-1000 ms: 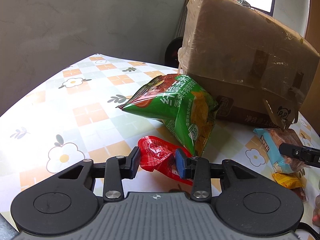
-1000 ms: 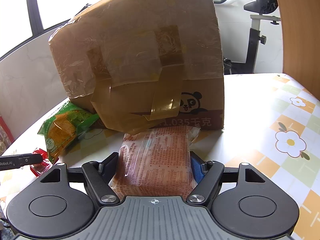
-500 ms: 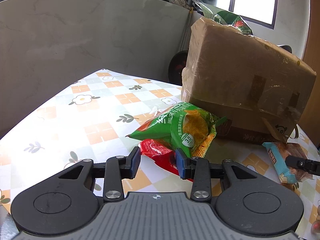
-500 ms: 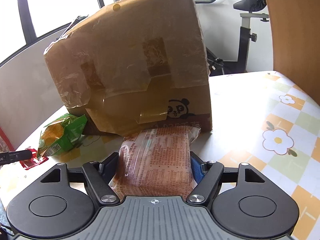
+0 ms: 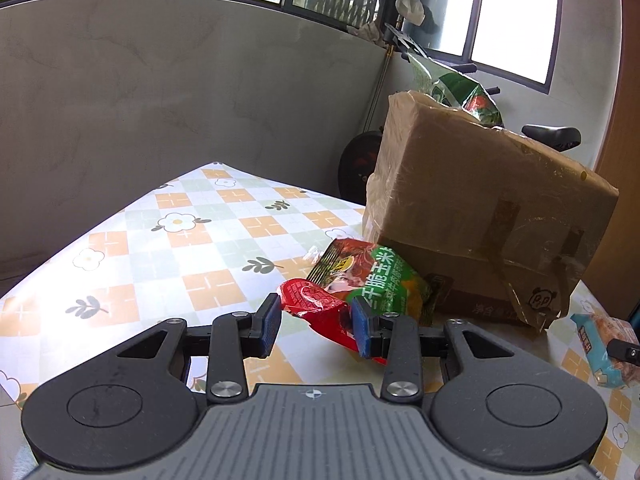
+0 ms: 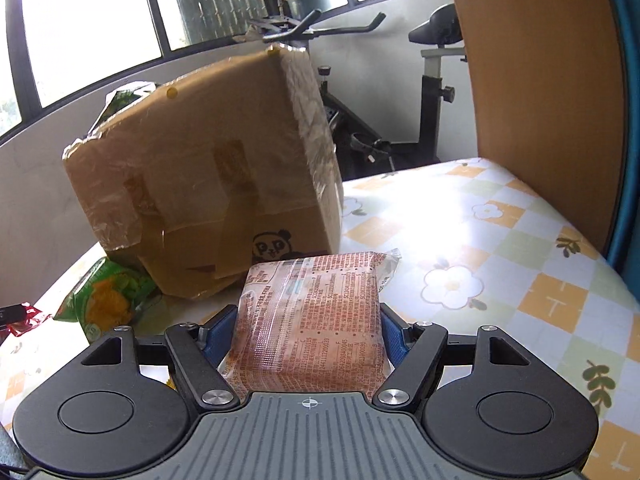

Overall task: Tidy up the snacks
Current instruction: 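Carry the red packet and brown pack over the open box with both tools, then open both tools to drop the red packet and brown pack into the box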

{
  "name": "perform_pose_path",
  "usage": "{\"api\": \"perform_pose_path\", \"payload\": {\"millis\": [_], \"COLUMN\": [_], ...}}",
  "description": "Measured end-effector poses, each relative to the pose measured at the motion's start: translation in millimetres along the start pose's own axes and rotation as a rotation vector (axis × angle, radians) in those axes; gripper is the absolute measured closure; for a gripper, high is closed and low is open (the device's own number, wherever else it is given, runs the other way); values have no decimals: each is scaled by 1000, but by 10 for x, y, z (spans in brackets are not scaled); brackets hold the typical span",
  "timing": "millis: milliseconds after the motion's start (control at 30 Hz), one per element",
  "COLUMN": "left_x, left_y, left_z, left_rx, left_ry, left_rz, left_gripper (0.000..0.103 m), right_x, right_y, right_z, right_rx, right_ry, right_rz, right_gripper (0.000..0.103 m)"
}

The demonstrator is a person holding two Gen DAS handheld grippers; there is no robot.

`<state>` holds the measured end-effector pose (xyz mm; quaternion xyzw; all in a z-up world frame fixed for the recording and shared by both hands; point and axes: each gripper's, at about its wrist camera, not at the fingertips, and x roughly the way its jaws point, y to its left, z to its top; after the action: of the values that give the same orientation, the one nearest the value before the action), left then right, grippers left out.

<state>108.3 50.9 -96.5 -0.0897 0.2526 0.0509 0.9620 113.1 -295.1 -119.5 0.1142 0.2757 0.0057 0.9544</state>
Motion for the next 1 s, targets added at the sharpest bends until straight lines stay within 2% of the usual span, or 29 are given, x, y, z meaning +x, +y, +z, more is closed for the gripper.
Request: {"api": "perform_pose_path", "payload": {"millis": [400, 667, 867, 1000], "left_x": [-232, -304, -333, -298], "left_y": [-157, -271, -376, -577], "left_z": [348, 537, 1002, 1406], "left_rx": [54, 96, 120, 146], "left_ry": [-68, -105, -202, -257], "left_rz": [-21, -60, -117, -162], "left_gripper": [63, 63, 63, 63], "right_x": [-418, -442, -355, -212], "right_y": [120, 253, 307, 379], "right_z": [649, 946, 1260, 1483], "right_rx": [-54, -139, -160, -170], "right_ry": [-190, -227, -239, -233], "right_rz": [69, 92, 123, 146], "right_gripper": [34, 34, 34, 34]}}
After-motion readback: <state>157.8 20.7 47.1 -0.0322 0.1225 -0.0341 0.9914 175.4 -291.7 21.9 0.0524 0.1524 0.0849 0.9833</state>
